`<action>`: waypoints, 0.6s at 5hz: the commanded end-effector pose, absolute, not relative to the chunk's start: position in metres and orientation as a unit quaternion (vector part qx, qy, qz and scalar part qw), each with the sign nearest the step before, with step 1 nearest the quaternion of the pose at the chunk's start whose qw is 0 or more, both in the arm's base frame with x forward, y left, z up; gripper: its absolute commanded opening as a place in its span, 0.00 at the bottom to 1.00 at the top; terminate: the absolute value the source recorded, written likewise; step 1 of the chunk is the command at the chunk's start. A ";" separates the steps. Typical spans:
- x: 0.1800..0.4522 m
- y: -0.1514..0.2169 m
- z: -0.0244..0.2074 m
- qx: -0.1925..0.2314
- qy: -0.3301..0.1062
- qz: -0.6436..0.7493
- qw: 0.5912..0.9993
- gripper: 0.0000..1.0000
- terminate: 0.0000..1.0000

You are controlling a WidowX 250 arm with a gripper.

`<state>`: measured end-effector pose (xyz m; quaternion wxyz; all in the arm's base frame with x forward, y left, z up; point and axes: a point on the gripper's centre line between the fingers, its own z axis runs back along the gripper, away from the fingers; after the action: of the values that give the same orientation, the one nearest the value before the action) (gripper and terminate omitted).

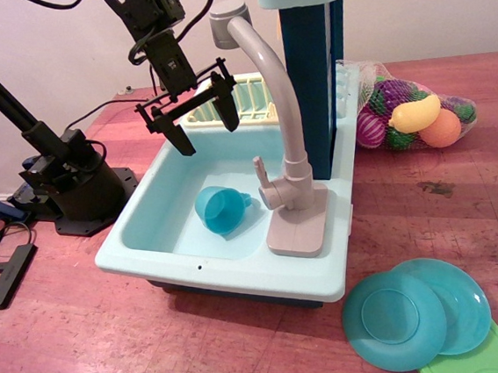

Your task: Flip cup upright

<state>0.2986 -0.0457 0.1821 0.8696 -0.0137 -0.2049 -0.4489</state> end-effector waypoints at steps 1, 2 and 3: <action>0.299 -0.046 0.182 -0.014 -0.205 -0.449 0.870 1.00 0.00; 0.289 -0.040 0.160 -0.020 -0.210 -0.557 0.804 1.00 0.00; 0.263 -0.030 0.153 -0.006 -0.228 -0.656 0.719 1.00 0.00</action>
<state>0.2589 -0.0291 0.1443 0.6846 -0.0211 -0.2227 -0.6937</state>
